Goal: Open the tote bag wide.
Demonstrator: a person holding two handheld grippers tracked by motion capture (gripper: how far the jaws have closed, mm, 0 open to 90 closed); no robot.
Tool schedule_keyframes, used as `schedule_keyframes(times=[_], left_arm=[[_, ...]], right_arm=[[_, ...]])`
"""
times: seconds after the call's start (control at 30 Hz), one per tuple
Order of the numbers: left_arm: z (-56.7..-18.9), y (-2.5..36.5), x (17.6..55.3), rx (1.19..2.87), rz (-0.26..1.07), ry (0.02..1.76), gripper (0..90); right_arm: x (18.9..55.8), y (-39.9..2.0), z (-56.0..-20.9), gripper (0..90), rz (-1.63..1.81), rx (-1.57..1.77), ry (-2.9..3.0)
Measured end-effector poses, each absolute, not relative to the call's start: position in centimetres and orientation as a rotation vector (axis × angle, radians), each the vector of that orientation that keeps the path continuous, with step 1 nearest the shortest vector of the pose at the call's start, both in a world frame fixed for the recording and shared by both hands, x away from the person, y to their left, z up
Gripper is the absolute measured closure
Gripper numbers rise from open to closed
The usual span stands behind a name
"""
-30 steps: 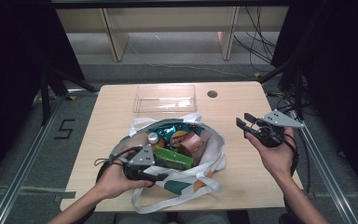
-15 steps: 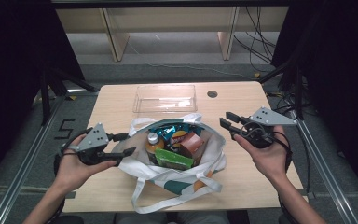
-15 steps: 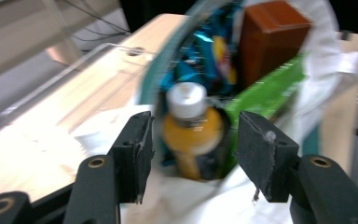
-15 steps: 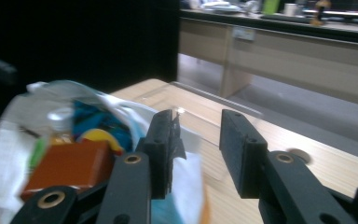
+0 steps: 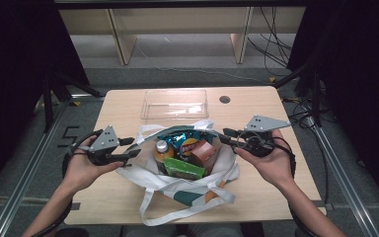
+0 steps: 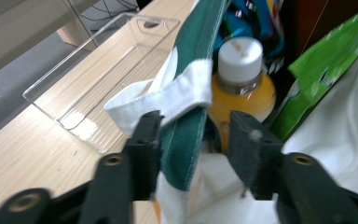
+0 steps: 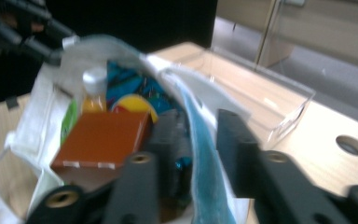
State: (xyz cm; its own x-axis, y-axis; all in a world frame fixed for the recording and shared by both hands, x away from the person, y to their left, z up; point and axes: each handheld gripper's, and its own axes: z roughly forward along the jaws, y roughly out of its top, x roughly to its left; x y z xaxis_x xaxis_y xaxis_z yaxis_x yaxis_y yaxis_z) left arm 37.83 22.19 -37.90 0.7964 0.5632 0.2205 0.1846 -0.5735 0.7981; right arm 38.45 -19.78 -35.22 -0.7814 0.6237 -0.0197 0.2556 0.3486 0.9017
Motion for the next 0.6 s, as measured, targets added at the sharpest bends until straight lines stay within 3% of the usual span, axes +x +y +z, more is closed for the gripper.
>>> schedule_keyframes(times=[0.07,0.2,0.6], left_arm=[[-37.9,22.0,38.2,2.196,0.616,0.548,70.5],[-37.0,21.9,38.6,2.180,0.660,0.576,84.4],[-36.6,21.4,40.3,2.108,0.685,0.678,87.2]], right_arm=[[38.6,-19.7,-35.2,85.1,1.376,0.763,2.282],[38.9,-19.6,-34.6,88.4,1.348,0.762,2.266],[40.3,-19.5,-34.8,88.7,1.328,0.824,2.202]])
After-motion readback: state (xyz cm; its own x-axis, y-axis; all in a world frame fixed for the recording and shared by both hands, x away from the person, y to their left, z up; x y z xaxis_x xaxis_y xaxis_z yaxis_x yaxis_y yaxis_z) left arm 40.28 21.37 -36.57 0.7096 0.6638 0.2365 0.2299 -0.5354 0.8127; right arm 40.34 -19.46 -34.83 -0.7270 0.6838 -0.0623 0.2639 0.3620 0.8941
